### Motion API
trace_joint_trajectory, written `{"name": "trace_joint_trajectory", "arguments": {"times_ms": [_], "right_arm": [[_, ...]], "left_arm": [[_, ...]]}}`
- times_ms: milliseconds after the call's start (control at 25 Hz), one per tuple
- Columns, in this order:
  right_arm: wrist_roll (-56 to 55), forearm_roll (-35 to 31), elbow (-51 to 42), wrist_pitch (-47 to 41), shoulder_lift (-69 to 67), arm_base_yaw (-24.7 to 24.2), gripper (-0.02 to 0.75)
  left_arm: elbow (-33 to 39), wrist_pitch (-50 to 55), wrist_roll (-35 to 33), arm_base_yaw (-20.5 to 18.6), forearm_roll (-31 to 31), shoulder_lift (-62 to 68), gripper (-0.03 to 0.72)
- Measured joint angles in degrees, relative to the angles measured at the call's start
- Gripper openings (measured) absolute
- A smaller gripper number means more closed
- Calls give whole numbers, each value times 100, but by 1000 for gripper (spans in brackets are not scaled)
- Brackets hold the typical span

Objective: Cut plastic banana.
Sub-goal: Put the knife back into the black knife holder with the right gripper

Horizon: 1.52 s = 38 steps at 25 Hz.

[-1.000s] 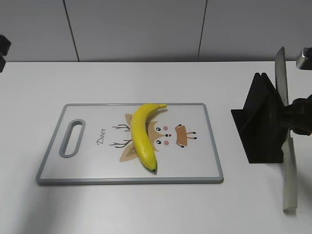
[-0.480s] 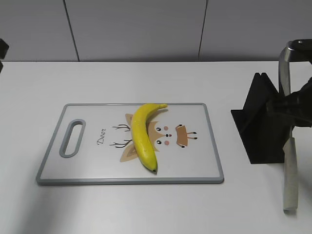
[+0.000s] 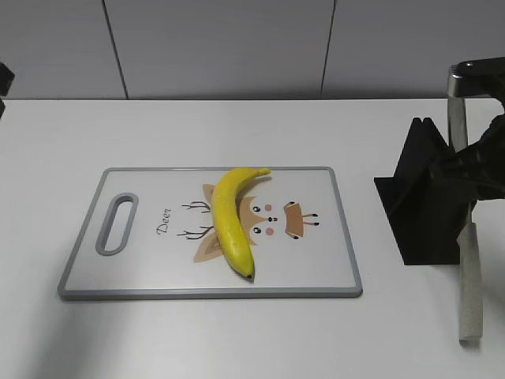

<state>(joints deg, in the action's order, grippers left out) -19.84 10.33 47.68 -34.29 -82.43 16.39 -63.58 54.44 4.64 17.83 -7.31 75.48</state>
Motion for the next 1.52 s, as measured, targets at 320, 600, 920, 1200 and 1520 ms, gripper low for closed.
{"name": "trace_joint_trajectory", "arguments": {"times_ms": [320,600,920,1200,1520], "right_arm": [[191,104,504,616,-27,-5,103],[209,277,504,662,-27,-5,6],[227,302,679,619,-238,-15,6],[248,274,699,629,-580,-15,6],[260,206,854,629,-648,-15,6]], "left_arm": [[0,13,0,0,-7,0,409],[0,69,0,0,-7,0,409],[0,109,0,0,-12,0,409],[0,138,0,0,-16,0,409],[0,187,0,0,-16,0,409]]}}
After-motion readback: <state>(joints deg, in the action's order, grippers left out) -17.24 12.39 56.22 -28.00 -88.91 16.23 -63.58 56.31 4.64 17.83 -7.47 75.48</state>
